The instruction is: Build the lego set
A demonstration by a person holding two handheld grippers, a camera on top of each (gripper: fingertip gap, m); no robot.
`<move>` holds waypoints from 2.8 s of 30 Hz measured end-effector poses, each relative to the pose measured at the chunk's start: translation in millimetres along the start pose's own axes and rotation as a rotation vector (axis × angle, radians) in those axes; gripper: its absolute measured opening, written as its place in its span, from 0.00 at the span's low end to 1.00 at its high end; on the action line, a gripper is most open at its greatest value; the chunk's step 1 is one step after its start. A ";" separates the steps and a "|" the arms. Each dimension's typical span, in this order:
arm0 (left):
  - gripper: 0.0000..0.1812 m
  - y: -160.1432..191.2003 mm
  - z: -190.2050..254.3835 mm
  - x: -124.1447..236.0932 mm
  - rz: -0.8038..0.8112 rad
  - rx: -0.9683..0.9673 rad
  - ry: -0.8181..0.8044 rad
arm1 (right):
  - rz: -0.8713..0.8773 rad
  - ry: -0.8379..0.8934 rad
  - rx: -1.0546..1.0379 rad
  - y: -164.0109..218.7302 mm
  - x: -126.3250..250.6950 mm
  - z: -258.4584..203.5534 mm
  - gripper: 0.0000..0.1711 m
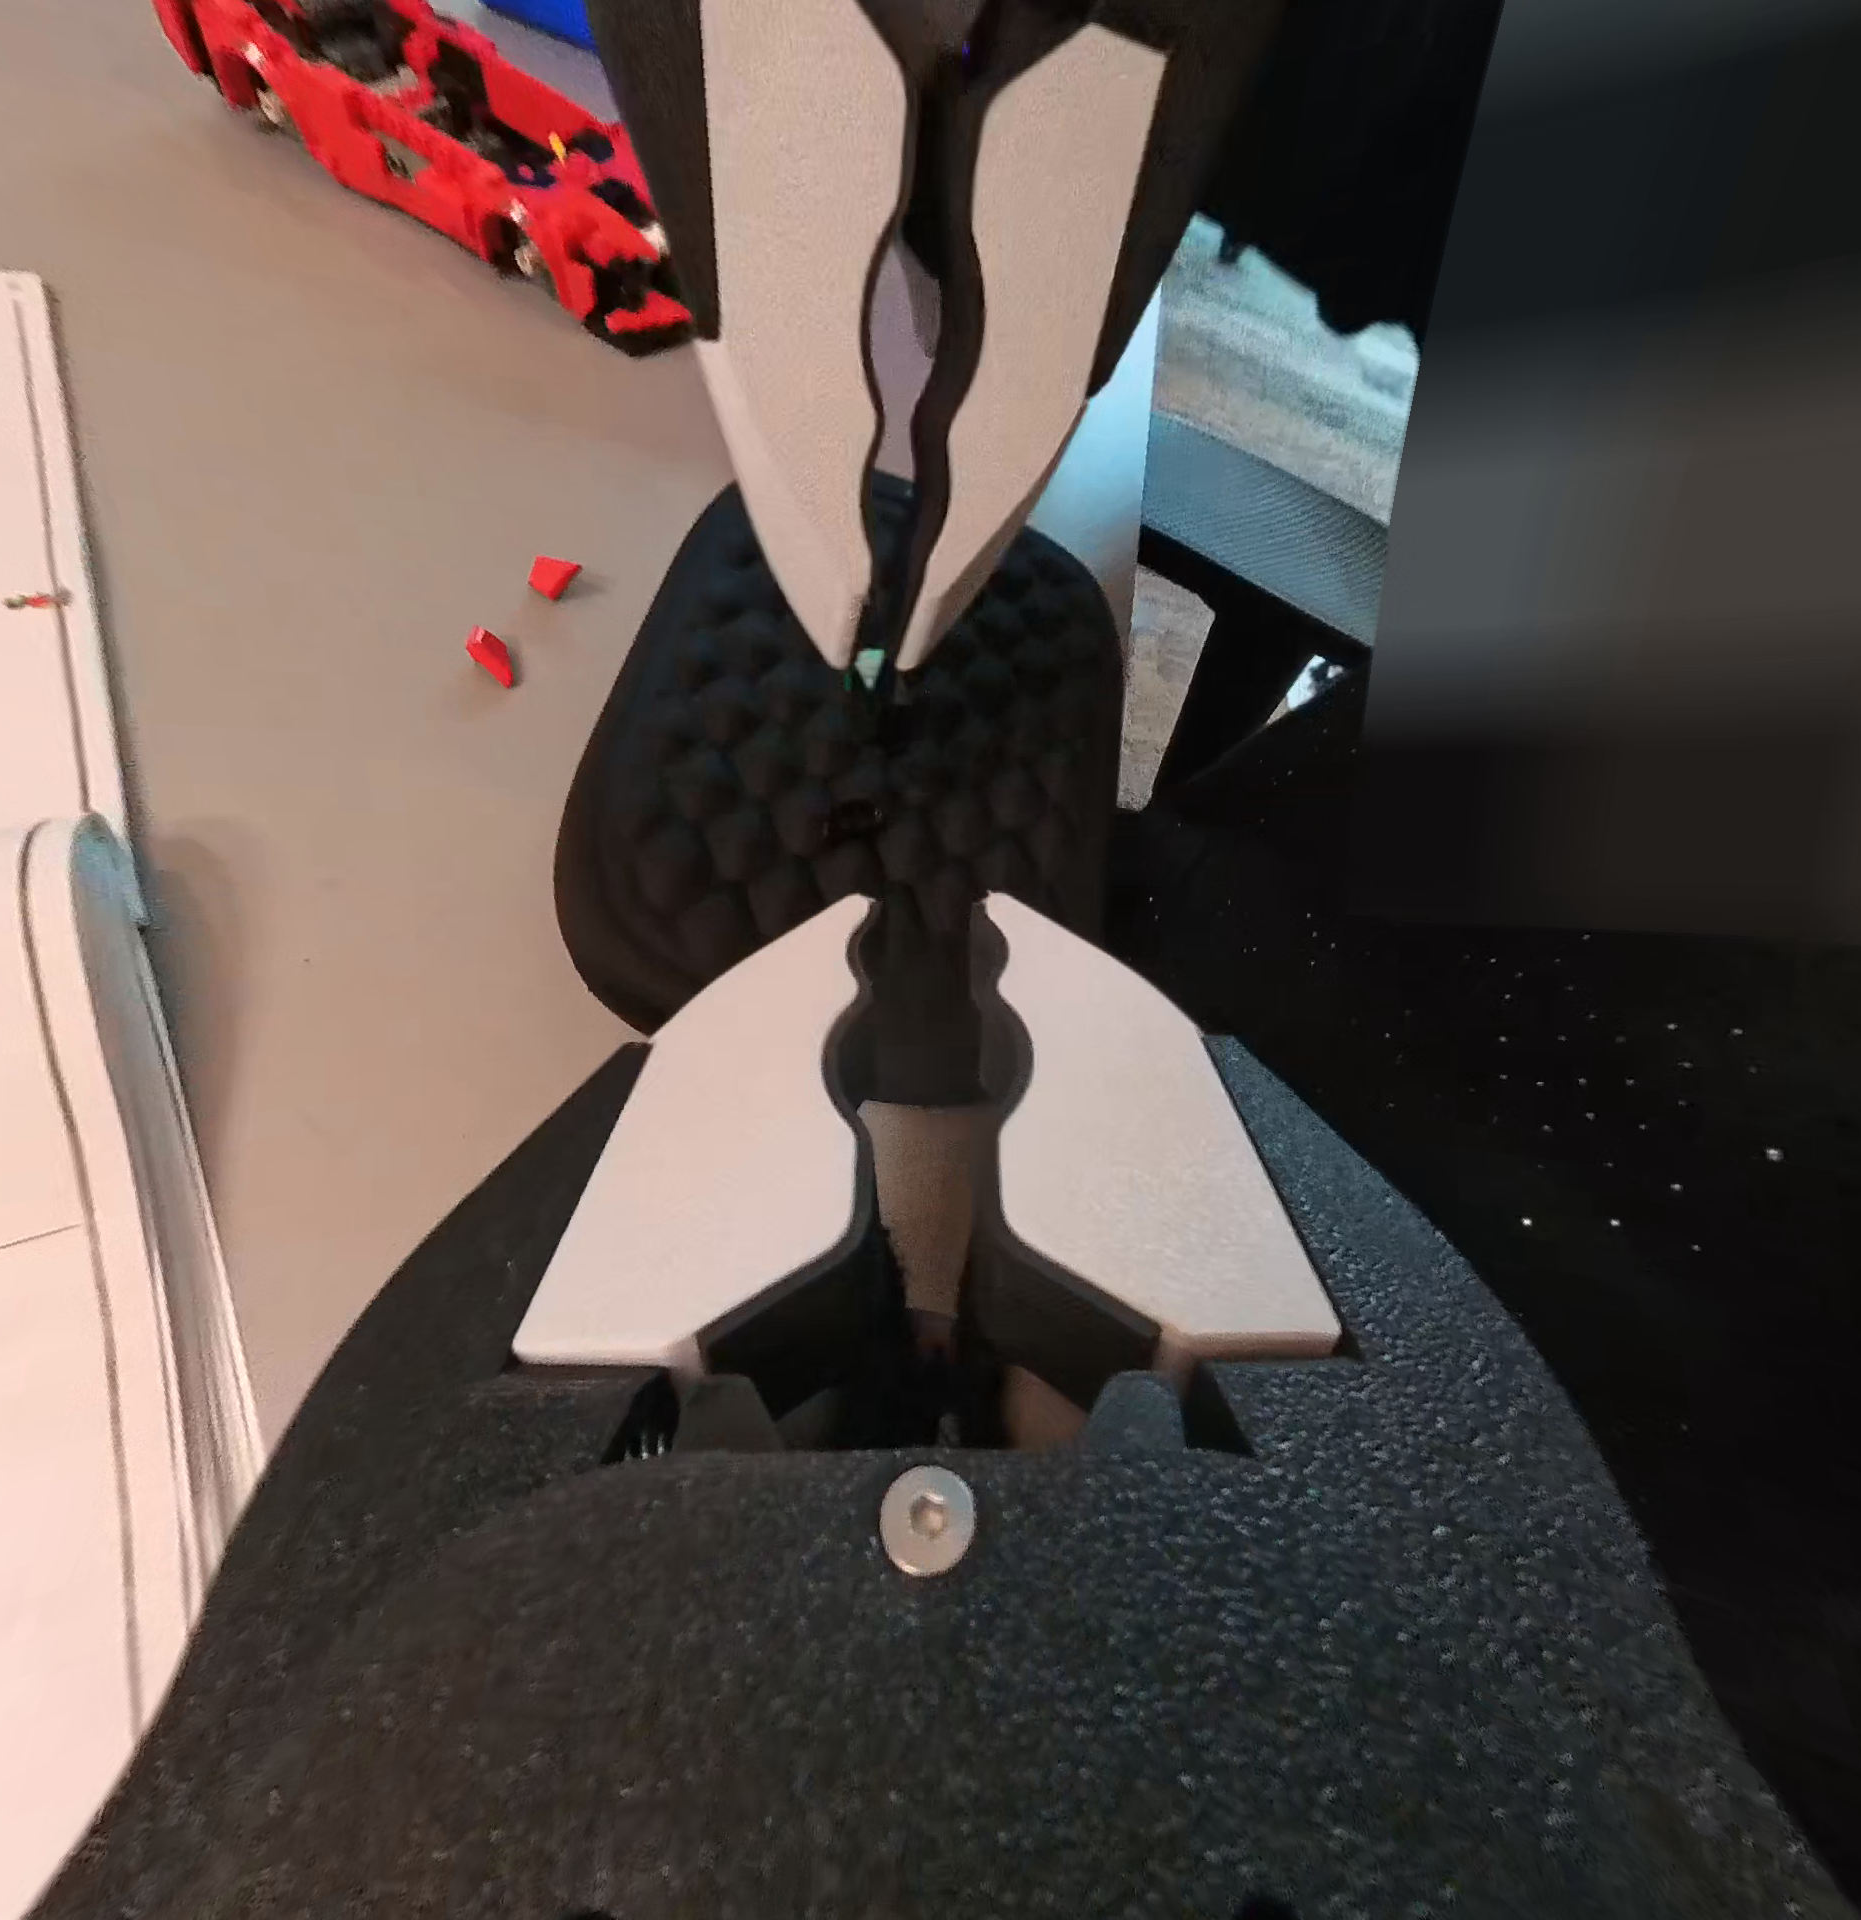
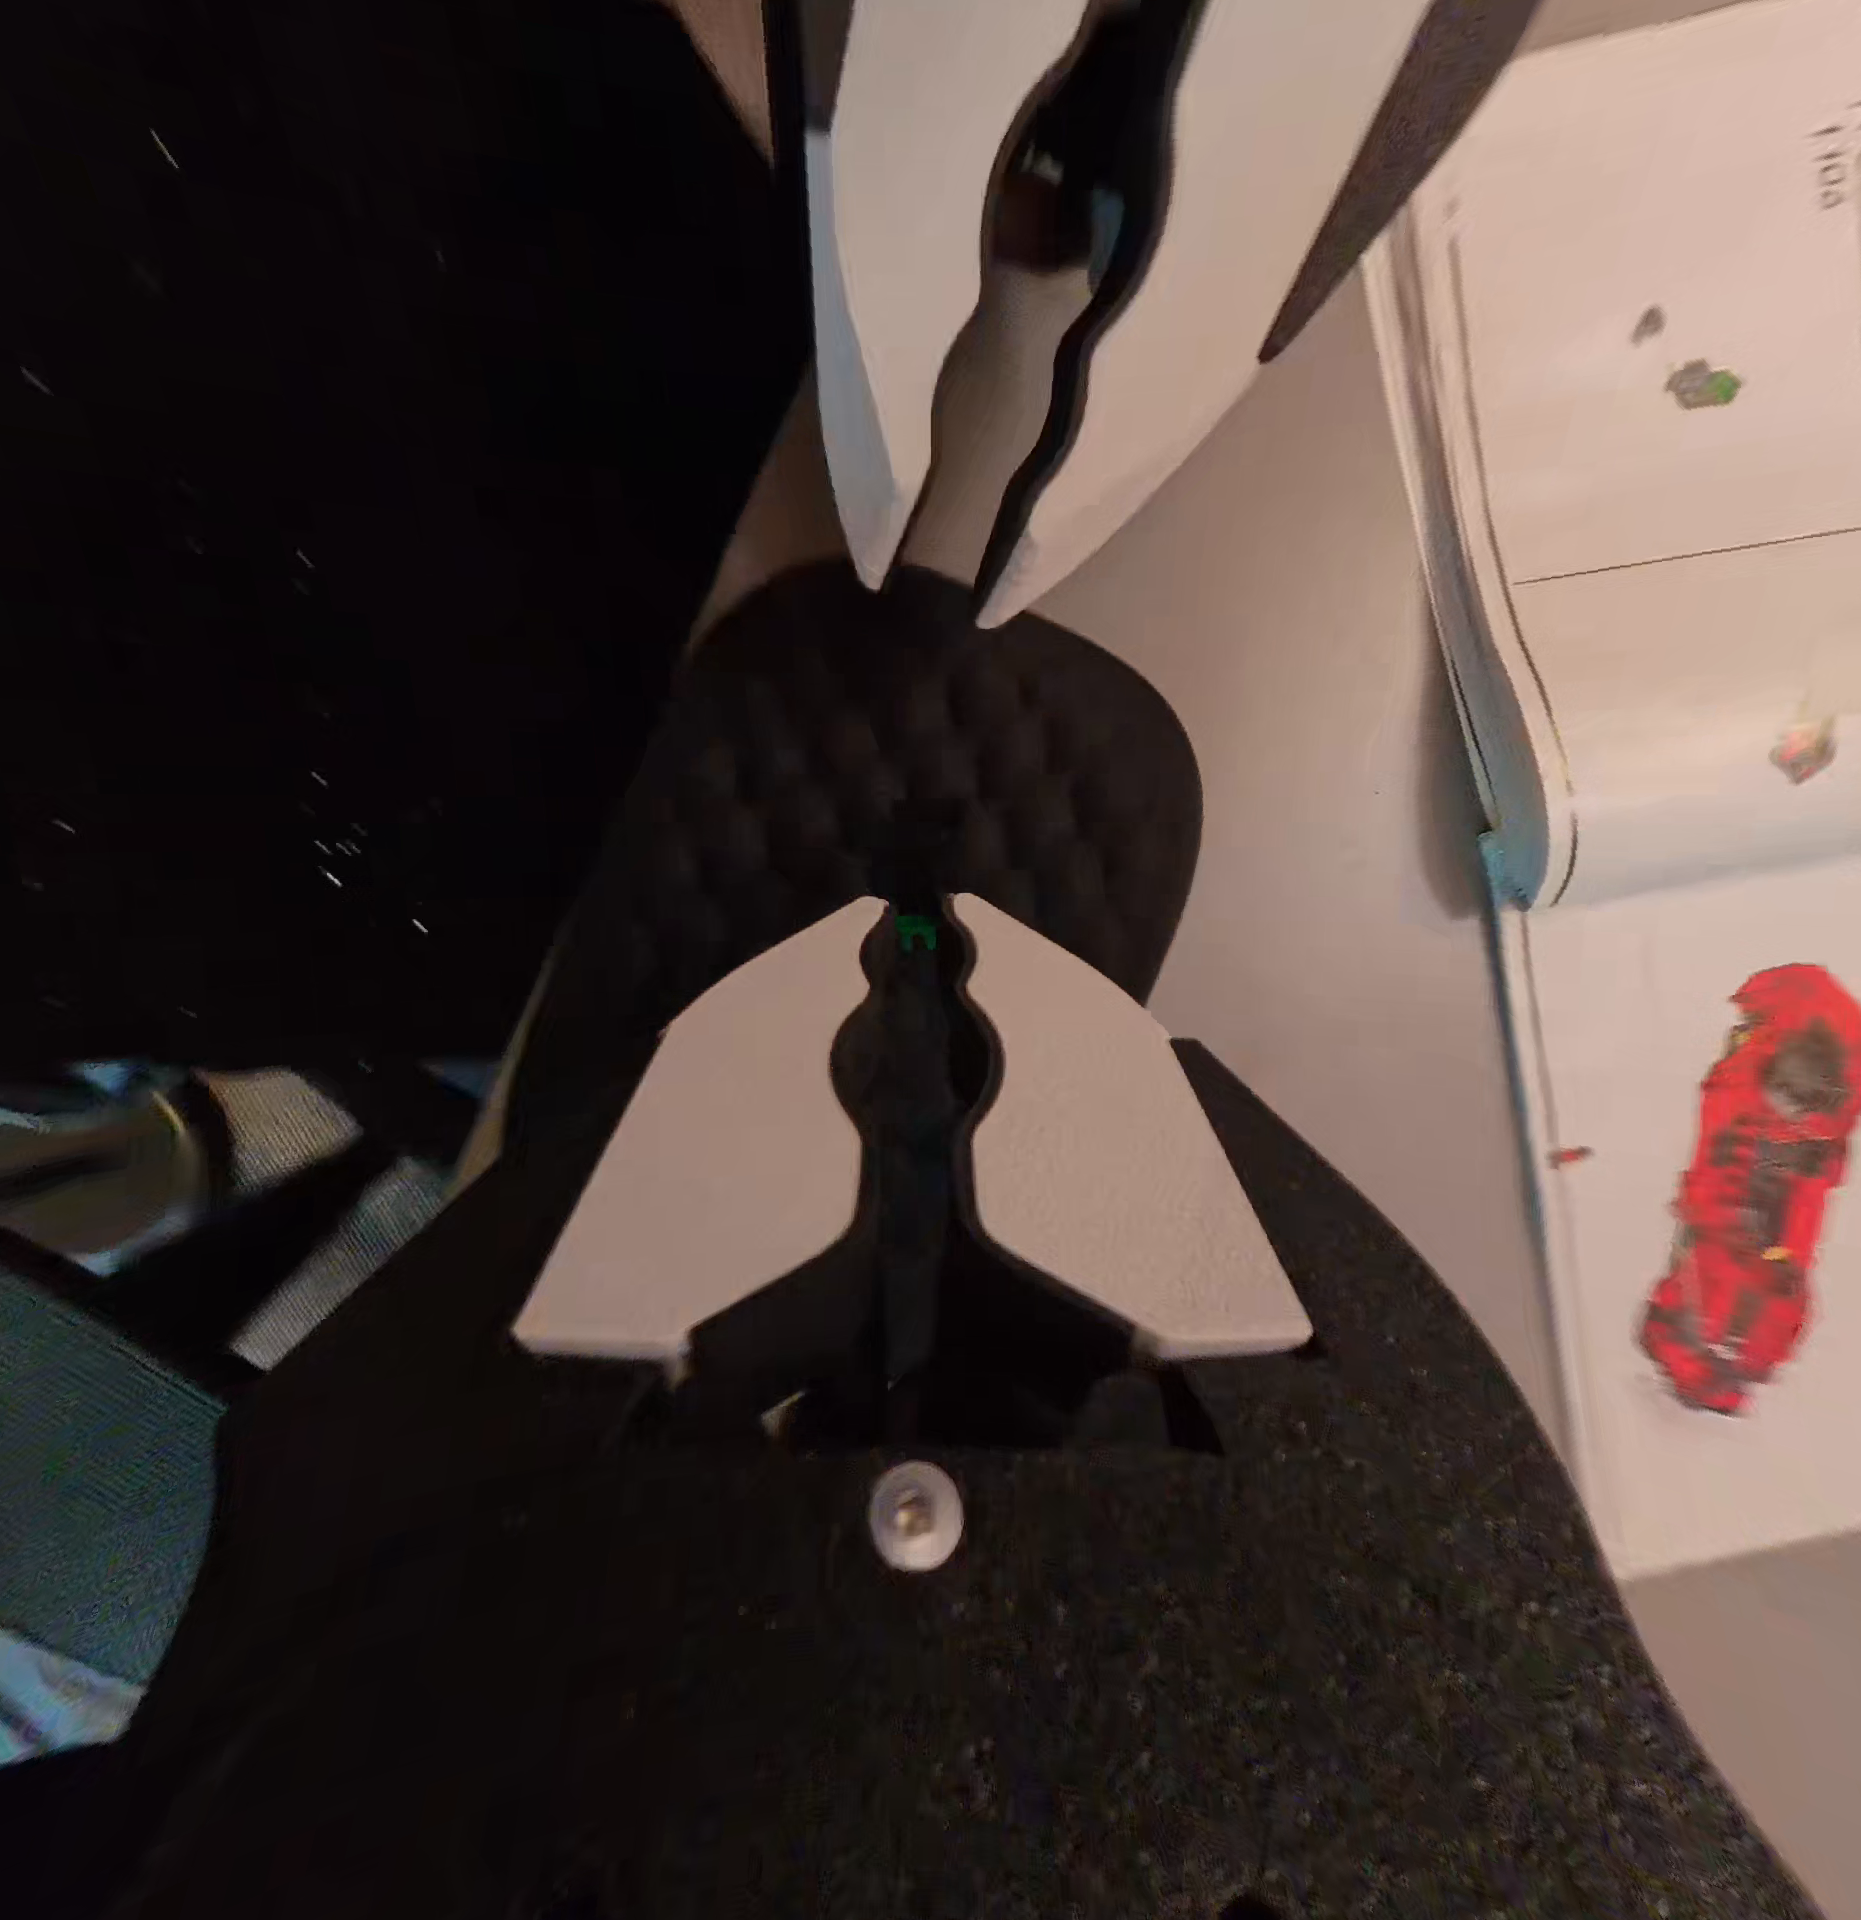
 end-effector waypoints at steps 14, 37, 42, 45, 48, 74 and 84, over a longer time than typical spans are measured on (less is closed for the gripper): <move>0.09 3.5 -4.0 -13.3 -0.036 0.011 -0.012 | -0.208 0.003 0.177 -16.1 -16.6 4.5 0.04; 0.07 -4.9 -1.3 -20.8 -0.107 -0.136 -0.140 | -0.257 -0.061 -0.230 -17.3 -20.5 4.1 0.04; 0.08 -5.5 -1.7 -22.2 -0.119 -0.147 -0.141 | -0.252 -0.029 -0.297 -13.0 -18.1 4.1 0.04; 0.08 -5.9 -2.4 -22.2 -0.120 -0.147 -0.141 | -0.230 -0.029 -0.324 -10.7 -18.4 3.4 0.04; 0.08 -7.0 -2.9 -21.9 -0.123 -0.152 -0.143 | -0.211 -0.022 -0.323 -11.2 -18.8 2.3 0.04; 0.00 -13.6 -3.3 -35.9 -0.133 -0.152 -0.106 | -0.202 -0.001 -0.311 -9.9 -22.4 0.0 0.04; 0.00 -11.1 -6.2 -35.7 -0.198 -0.193 -0.117 | -0.190 0.020 -0.305 -8.9 -23.5 -0.7 0.04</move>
Point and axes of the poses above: each gripper's, where its closed fingertips meet, x back along the fingers, y out of its underside, z = x × y across the jaws, the point moved 8 cm from there along x, back along the fingers, and after that the axes turned 3 degrees about -z, right-handed, at the moved point
